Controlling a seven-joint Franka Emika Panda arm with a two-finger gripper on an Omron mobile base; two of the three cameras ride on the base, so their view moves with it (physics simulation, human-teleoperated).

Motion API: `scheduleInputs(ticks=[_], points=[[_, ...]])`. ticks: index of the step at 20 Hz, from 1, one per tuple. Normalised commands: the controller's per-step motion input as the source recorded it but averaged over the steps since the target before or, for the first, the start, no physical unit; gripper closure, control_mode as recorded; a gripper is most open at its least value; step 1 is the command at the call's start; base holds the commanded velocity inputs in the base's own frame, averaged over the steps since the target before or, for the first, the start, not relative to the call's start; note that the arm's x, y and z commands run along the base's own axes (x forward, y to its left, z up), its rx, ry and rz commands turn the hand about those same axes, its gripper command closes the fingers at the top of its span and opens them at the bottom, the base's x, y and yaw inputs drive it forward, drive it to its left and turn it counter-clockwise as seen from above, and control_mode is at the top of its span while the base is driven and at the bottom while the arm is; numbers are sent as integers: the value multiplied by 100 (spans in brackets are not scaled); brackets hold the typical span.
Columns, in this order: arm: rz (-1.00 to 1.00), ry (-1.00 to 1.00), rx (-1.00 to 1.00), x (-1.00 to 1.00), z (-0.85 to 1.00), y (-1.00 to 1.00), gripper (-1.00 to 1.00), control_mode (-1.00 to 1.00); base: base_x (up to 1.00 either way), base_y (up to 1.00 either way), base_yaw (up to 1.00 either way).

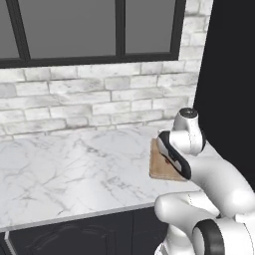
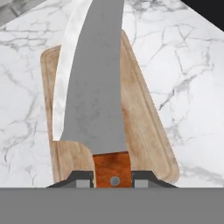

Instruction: Open the drawer on the right and place the cutting tools on the cutting board.

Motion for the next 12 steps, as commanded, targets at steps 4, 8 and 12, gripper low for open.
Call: scheduleInputs(ticks=[4, 8, 12], points=[[0, 0, 0, 15, -35, -16, 100, -100, 0, 0, 0], [0, 0, 0, 12, -32, -9, 100, -100, 0, 0, 0], [0, 0, 0, 13, -29, -2, 100, -100, 0, 0, 0]])
